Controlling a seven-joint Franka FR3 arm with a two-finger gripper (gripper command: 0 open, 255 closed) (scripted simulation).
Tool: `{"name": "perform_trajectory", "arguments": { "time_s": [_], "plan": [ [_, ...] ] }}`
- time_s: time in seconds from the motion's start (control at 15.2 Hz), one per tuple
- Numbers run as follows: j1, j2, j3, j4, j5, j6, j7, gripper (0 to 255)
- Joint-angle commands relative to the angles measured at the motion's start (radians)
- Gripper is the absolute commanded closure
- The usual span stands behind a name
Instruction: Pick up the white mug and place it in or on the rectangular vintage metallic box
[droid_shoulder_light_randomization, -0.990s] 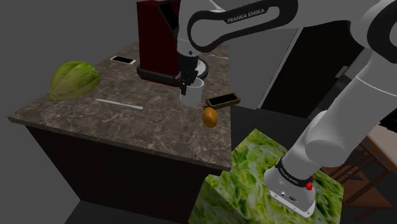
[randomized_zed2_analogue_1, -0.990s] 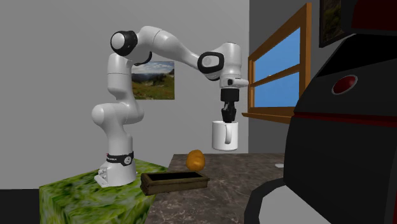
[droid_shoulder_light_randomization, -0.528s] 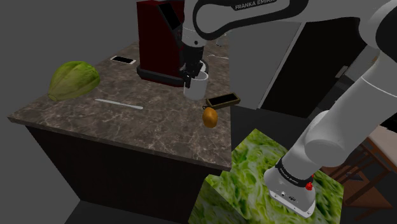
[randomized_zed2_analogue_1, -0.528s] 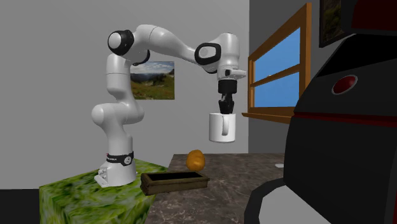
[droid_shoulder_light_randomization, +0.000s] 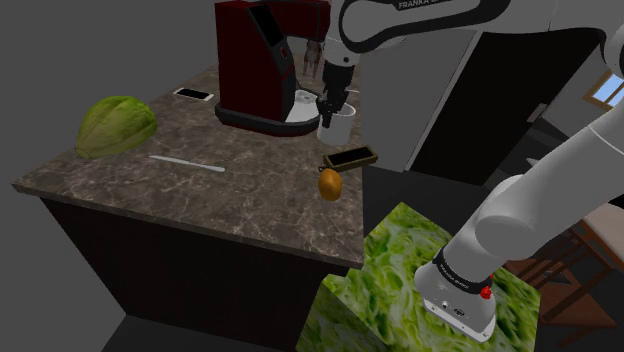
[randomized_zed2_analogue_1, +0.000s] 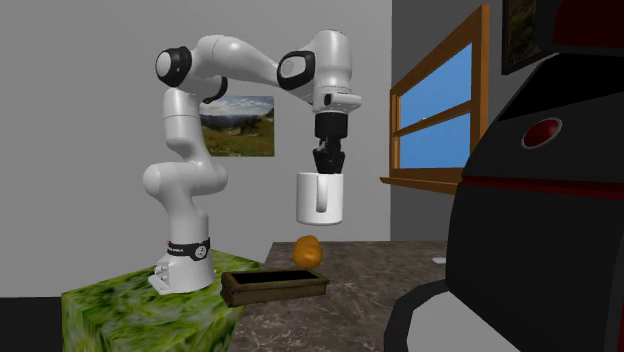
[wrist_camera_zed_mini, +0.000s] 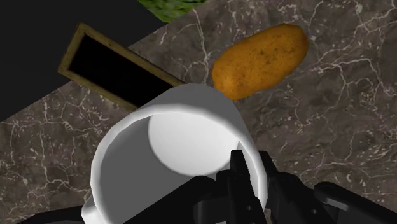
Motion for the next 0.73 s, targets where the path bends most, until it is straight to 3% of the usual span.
{"name": "perform_trajectory", "arguments": {
  "time_s": [0.0,0.4,0.66],
  "plan": [
    [-0.020,-0.021,-0.029,-0.019,-0.004,-0.001,-0.049,255],
    [-0.082,-0.068,-0.121,-0.046,-0.028,-0.021,-0.193,255],
    [-0.085,-0.061,-0.126,-0.080,-0.030,0.019,-0.199,255]
  ]
}}
